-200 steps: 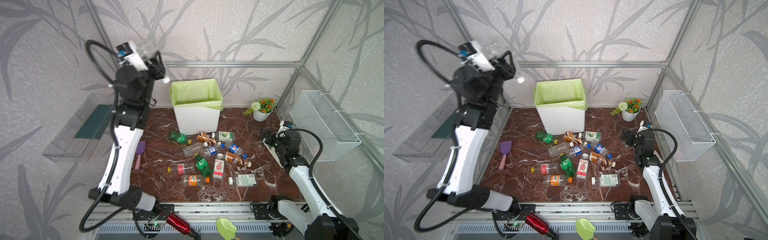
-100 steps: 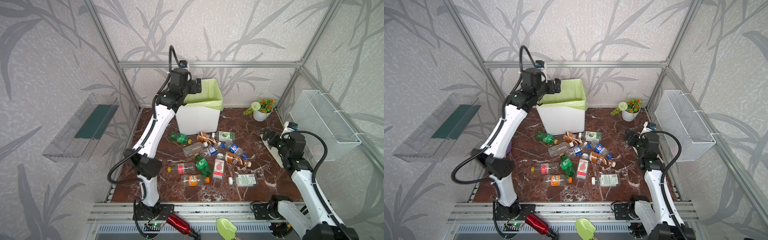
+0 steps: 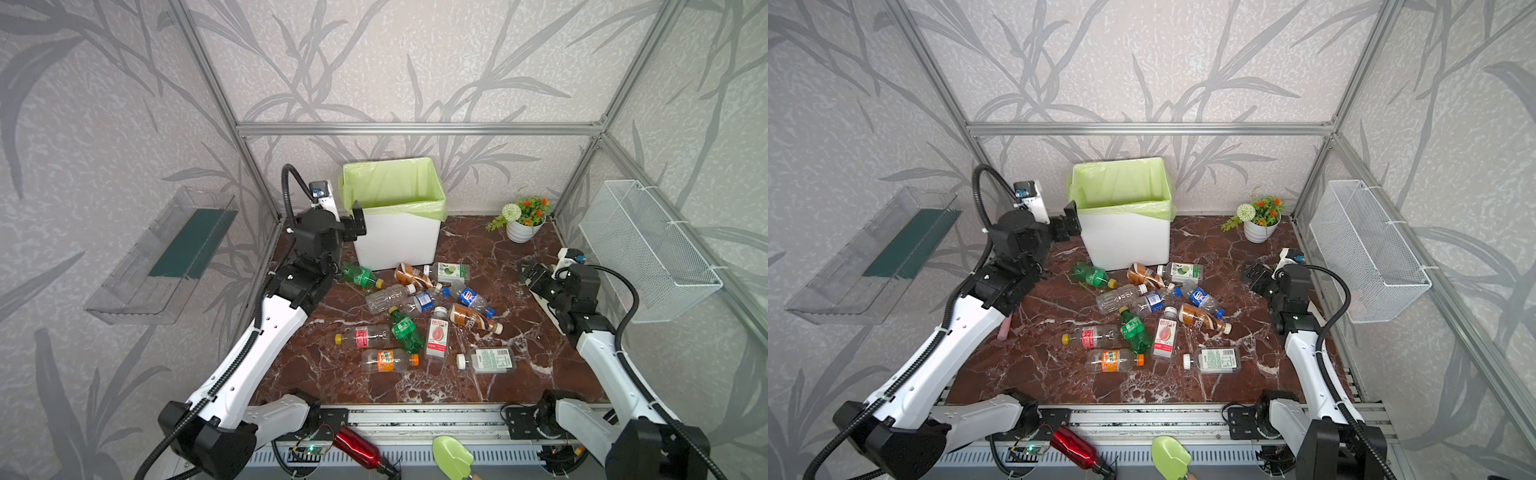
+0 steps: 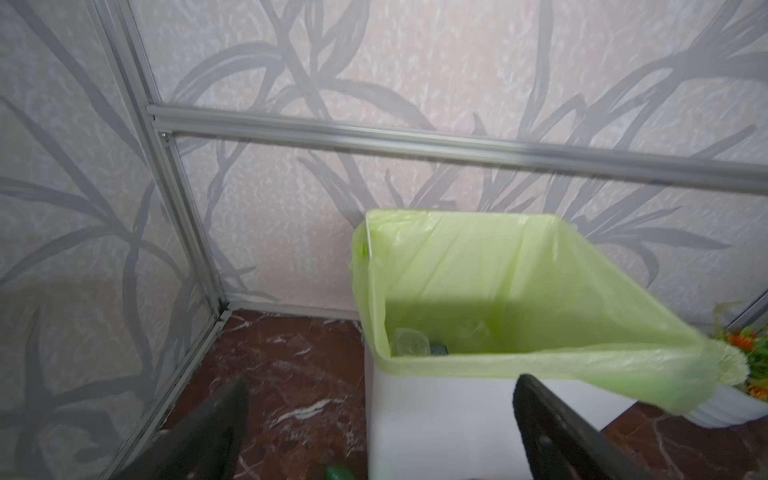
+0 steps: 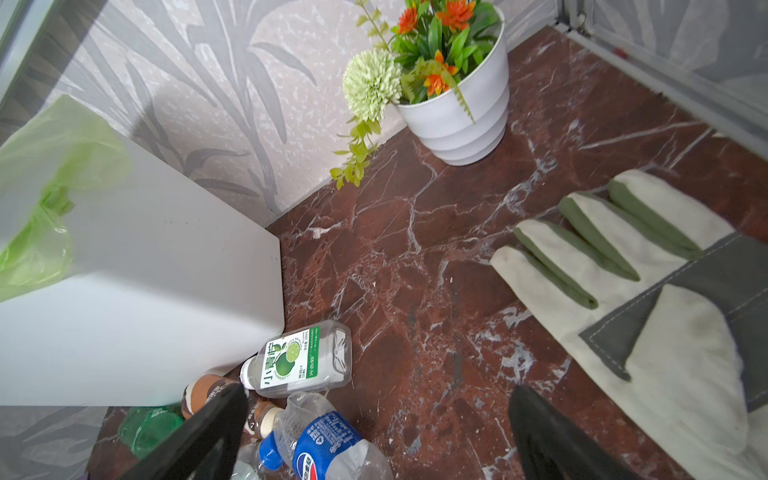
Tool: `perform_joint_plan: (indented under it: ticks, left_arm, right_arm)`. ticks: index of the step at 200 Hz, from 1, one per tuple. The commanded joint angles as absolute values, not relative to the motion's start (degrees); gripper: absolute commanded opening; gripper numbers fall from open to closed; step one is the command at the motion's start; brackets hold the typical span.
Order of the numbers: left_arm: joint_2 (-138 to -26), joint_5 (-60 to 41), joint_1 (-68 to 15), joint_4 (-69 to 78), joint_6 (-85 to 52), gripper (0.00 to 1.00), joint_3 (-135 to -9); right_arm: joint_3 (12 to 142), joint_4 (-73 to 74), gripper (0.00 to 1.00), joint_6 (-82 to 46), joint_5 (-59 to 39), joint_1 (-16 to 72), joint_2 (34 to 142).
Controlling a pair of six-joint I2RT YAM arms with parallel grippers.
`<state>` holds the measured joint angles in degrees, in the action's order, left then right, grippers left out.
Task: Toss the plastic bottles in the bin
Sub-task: 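Withdraw the left gripper from the bin back toward the pile, then reach the left gripper across the pile and grasp the clear lime-labelled bottle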
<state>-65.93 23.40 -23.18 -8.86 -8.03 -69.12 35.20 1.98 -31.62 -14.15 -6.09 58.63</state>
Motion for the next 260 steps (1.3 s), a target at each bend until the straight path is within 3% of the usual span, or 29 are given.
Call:
perform_joint_plan:
  ticks: [1,20,55,83,117,155,188,222,260]
  left_arm:
    - [-60.88,28.36,-23.05,-9.1,-9.35,0.99,-64.65]
    - [-59.14,29.47,-21.09,-10.9,-14.75,0.99,-60.37]
    - [-56.91,21.75,-12.3,-14.37,-24.06,0.99,-54.57]
    - [-53.96,20.21,-11.61,-12.98,-21.91,0.99,-51.19]
    - [-55.11,8.9,-12.86,-11.71,-16.93,0.99,-50.92]
    - [-64.33,12.33,-33.38,-11.55,-9.12,0.99,-55.78]
    - [-77.31,11.67,-48.67,-11.17,-1.81,0.99,-62.71]
    - [-90.71,5.74,-57.95,-15.88,3.69,0.98,-73.17]
    - [-103.46,-2.64,-64.96,-23.09,9.52,0.95,-84.26]
  right_arm:
    - [35.39,4.29,0.98,-32.18,-16.69,-4.25,59.31]
    - [36.22,3.02,0.98,-30.45,-16.02,-2.38,59.41]
    - [37.93,-2.54,0.96,-24.48,-19.04,-0.84,58.05]
    - [39.97,-15.5,0.96,-16.18,-16.94,0.59,53.82]
    - [36.97,-17.7,0.99,-20.16,-9.91,0.62,47.66]
    - [37.63,-19.0,0.99,-21.09,-7.87,-2.09,47.69]
    - [38.16,-21.2,0.99,-20.4,-10.1,-12.49,47.35]
    - [36.48,-18.96,0.99,-22.22,-14.94,-21.73,46.32]
    - [32.93,-12.62,0.99,-27.34,-15.29,-22.35,45.24]
